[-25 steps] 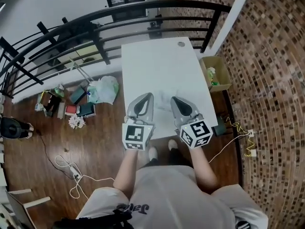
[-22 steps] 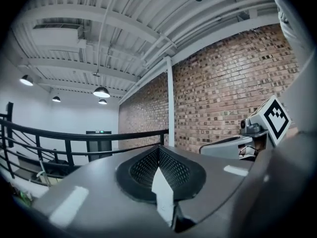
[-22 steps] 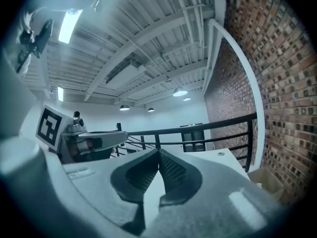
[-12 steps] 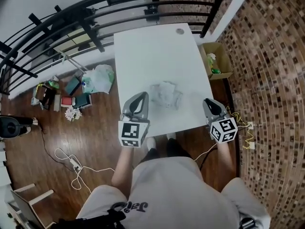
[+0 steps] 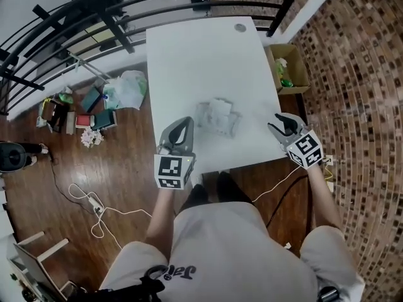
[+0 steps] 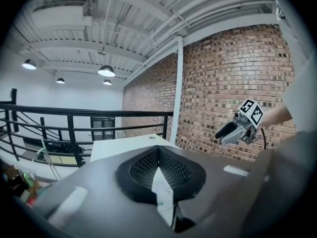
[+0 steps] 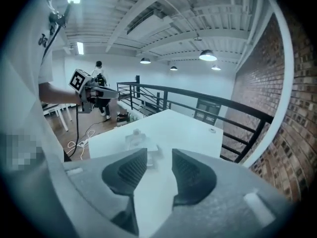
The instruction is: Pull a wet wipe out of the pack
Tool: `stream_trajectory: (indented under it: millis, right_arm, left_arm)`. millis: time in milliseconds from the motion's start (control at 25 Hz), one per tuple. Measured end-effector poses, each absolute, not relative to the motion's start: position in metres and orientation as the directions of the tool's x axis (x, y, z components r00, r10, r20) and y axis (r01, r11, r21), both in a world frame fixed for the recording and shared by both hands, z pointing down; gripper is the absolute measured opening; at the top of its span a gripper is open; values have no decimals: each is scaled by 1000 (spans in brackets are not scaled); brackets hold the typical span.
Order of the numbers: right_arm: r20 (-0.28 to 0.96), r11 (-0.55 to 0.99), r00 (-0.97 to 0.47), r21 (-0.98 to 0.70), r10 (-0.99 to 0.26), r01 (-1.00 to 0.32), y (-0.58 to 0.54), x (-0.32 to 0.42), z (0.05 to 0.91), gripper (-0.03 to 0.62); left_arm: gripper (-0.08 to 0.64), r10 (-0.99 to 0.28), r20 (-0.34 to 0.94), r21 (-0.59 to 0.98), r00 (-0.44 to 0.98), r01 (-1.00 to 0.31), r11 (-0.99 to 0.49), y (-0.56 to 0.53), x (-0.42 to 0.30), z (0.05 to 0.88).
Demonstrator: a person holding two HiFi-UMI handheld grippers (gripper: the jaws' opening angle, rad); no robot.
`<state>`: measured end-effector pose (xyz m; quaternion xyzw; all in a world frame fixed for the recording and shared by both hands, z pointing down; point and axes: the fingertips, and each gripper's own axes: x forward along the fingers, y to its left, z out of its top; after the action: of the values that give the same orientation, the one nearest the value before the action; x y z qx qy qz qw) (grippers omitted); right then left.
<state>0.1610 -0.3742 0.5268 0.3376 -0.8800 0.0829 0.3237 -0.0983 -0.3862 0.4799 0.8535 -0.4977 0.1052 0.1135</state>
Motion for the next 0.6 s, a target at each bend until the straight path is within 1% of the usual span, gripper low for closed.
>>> stream_trajectory:
  millis: [80,200,440,600]
  right_arm:
    - [661,806,-576,76,-482,-587,-384,156,533,171]
    - [707,874,-589,87,-392,-478,-400,151,536,201]
    - [750,964,-629,44,-205,-262,-430,123,540,212]
    - [792,994,-608,-8,-63,-113,-441,92,561,212]
  left_arm:
    - [17,-823,310,97,476,-877,-471,-385,-101,489]
    - [17,-820,318,106,476,-877,-468,-386,-102,493]
    - [17,-822,350,103,449,-891,-443,-384,-106,509]
    - [17,-819,374,112,435,-898,-426,-386,-107,526]
